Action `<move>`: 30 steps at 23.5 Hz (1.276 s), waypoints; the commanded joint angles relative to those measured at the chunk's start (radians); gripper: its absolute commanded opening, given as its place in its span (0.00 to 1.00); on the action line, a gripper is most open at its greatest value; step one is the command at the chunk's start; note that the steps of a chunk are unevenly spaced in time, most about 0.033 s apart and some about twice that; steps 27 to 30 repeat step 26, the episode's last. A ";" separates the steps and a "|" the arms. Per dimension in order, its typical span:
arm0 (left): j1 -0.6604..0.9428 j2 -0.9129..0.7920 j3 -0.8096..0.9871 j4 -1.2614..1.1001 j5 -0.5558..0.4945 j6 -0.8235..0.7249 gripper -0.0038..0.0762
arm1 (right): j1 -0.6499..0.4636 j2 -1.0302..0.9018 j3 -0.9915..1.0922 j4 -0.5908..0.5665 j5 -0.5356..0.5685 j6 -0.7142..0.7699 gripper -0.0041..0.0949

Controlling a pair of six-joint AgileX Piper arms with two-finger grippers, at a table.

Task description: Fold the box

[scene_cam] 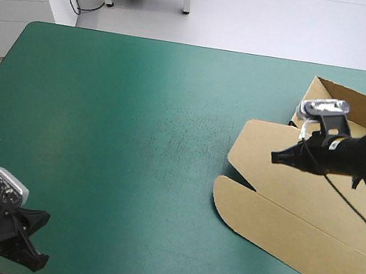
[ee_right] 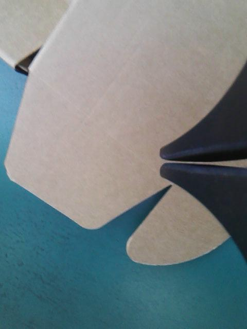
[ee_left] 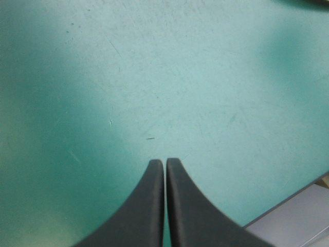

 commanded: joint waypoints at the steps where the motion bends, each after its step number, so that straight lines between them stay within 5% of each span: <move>1: -0.008 -0.026 -0.023 -0.034 -0.047 0.002 0.04 | 0.027 -0.122 0.124 0.012 -0.103 -0.011 0.04; 15: -0.008 -0.037 0.141 -0.031 -0.067 0.002 0.04 | 0.027 -0.599 0.658 0.050 -0.211 -0.011 0.04; 30: -0.008 -0.037 0.228 -0.067 -0.164 0.002 0.04 | 0.027 -0.864 0.752 0.087 -0.210 -0.050 0.04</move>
